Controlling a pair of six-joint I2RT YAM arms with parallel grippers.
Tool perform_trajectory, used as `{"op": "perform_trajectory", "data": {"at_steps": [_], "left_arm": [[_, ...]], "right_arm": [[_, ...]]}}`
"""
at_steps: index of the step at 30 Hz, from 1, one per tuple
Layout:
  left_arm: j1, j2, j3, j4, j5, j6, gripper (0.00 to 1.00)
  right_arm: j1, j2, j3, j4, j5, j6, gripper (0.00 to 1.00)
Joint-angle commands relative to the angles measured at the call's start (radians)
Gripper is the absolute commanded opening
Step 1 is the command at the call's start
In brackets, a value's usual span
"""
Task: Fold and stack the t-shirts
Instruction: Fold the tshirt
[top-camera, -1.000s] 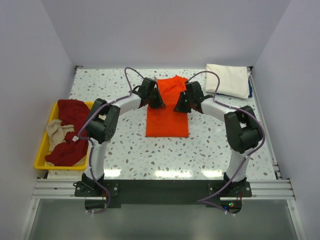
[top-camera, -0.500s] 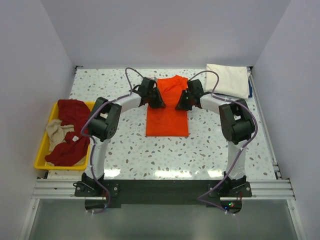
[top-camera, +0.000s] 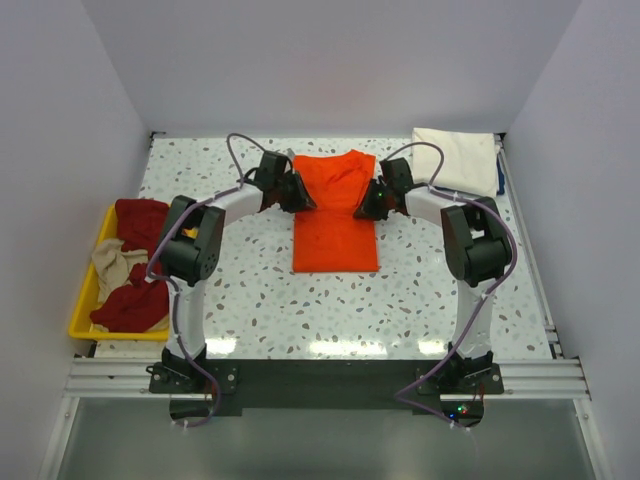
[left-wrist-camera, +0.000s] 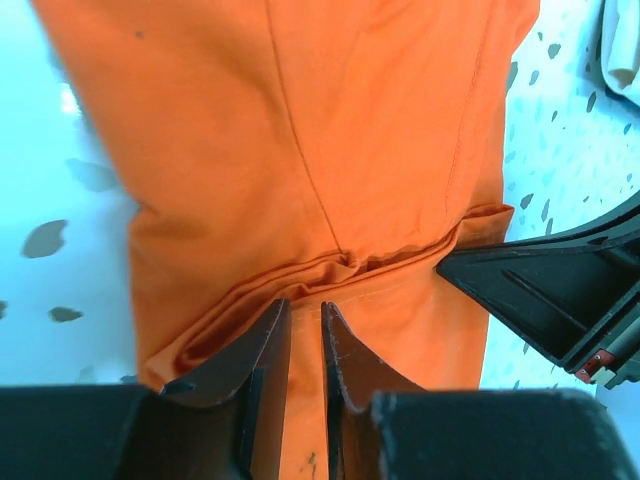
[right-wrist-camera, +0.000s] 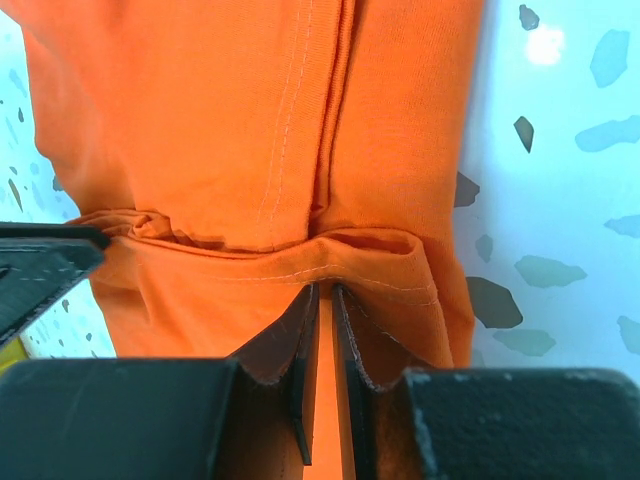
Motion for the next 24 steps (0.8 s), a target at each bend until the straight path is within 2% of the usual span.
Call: {"op": "perform_trajectory", "data": {"at_steps": [1,18,24], "left_arm": [[0.016,-0.073,-0.032,0.054,0.009,0.029,0.24],[0.071,-0.018,-0.043,0.073,-0.009,0.023,0.24],[0.094,-0.076,0.006,0.048,-0.041,0.043,0.32]], "right_arm": [[-0.005,0.004,0.02,0.017,-0.022,0.008,0.15],[-0.065,-0.002,-0.02,0.06,-0.097,0.042,0.15],[-0.074,0.01,-0.013,0.063,-0.122,0.05,0.15]]}}
